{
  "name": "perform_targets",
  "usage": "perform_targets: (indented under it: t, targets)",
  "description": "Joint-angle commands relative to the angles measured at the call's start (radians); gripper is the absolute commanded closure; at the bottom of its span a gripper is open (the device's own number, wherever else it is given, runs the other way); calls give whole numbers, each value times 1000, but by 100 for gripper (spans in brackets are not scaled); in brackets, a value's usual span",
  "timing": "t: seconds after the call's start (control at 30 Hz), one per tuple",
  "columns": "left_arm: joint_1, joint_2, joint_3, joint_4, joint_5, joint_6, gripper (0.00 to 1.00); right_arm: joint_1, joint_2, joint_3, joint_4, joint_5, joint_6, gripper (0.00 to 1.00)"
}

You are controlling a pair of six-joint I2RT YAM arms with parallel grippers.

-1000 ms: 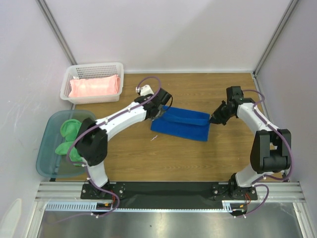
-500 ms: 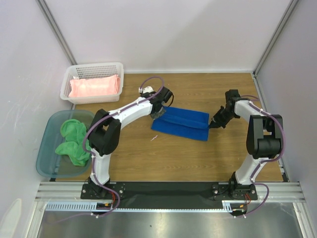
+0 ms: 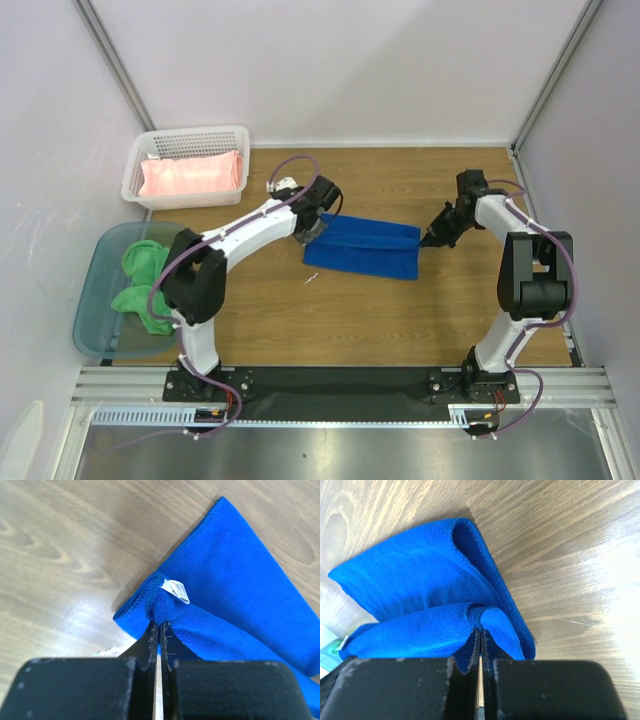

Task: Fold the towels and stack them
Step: Fold the towel

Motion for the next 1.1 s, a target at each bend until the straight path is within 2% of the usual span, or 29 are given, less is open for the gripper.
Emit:
perform_targets:
  t: [0.0, 0.17, 0.33, 0.57, 1.07]
  targets:
    - [2, -119, -36, -64, -80, -57, 100, -4, -69, 12, -21, 20, -30, 100]
    - [-24, -171, -76, -74, -107, -80, 100, -4, -101, -22, -13, 20, -31, 100]
    - [-24, -133, -91, -8, -81, -57, 100, -4, -98, -40, -3, 27, -27, 100]
    - [-13, -9, 8, 9, -74, -16, 100, -4, -78, -31, 19, 30, -18, 100]
    - [35, 168, 183, -6, -93, 13, 100, -4, 135, 112, 77, 35, -16, 100]
